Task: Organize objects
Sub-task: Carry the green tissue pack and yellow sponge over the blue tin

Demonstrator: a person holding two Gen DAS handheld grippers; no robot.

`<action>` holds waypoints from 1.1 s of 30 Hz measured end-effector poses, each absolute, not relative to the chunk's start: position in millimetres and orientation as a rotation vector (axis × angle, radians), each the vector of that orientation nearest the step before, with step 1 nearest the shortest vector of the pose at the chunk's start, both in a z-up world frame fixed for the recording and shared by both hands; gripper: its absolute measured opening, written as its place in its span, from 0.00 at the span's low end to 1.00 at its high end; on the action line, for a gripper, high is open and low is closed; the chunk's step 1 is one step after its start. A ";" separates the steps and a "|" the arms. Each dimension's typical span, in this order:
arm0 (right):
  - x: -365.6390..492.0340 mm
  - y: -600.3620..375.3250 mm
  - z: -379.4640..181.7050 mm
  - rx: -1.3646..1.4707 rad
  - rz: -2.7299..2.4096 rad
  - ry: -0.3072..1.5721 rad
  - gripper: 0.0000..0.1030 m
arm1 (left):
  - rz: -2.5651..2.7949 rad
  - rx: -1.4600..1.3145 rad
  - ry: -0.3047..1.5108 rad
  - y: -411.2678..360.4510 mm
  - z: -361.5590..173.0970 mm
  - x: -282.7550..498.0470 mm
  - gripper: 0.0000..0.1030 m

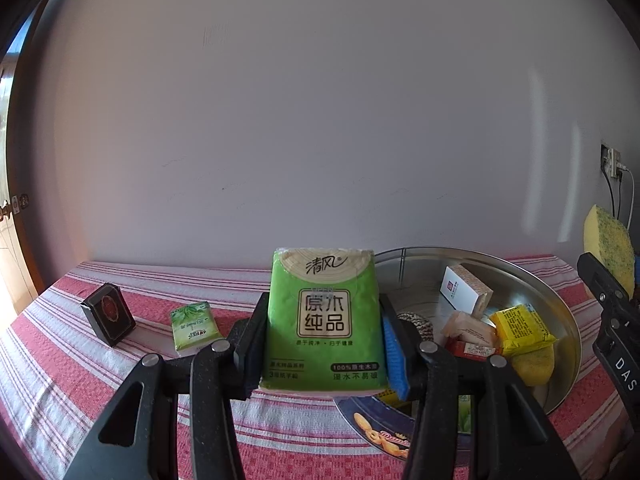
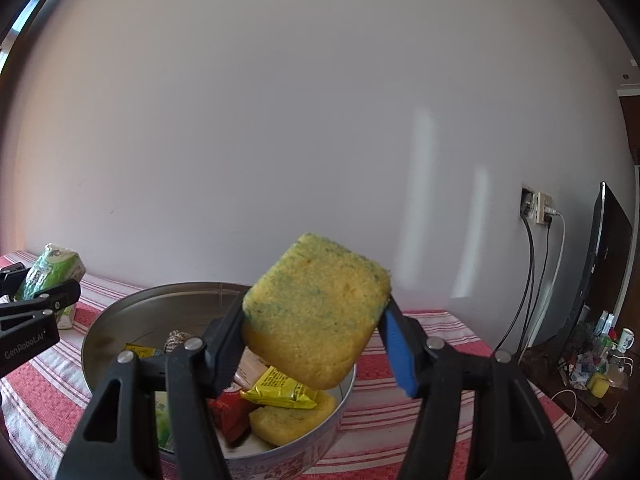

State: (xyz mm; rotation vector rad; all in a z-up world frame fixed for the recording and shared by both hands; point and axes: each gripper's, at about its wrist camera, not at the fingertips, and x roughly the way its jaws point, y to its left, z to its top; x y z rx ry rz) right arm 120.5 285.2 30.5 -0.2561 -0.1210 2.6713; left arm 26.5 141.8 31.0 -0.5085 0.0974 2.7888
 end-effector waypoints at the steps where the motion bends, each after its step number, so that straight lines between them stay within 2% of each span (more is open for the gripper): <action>1: 120.5 286.4 30.6 -0.253 2.670 -0.118 0.61 | 2.784 -0.504 0.099 145.1 32.1 26.5 0.50; 19: 105.7 298.7 25.4 -0.287 2.626 -0.103 0.61 | 2.670 -0.534 0.096 199.9 32.5 18.6 0.50; 33: 92.6 310.1 19.7 -0.353 2.647 -0.114 0.61 | 2.658 -0.588 0.125 210.6 24.5 6.3 0.50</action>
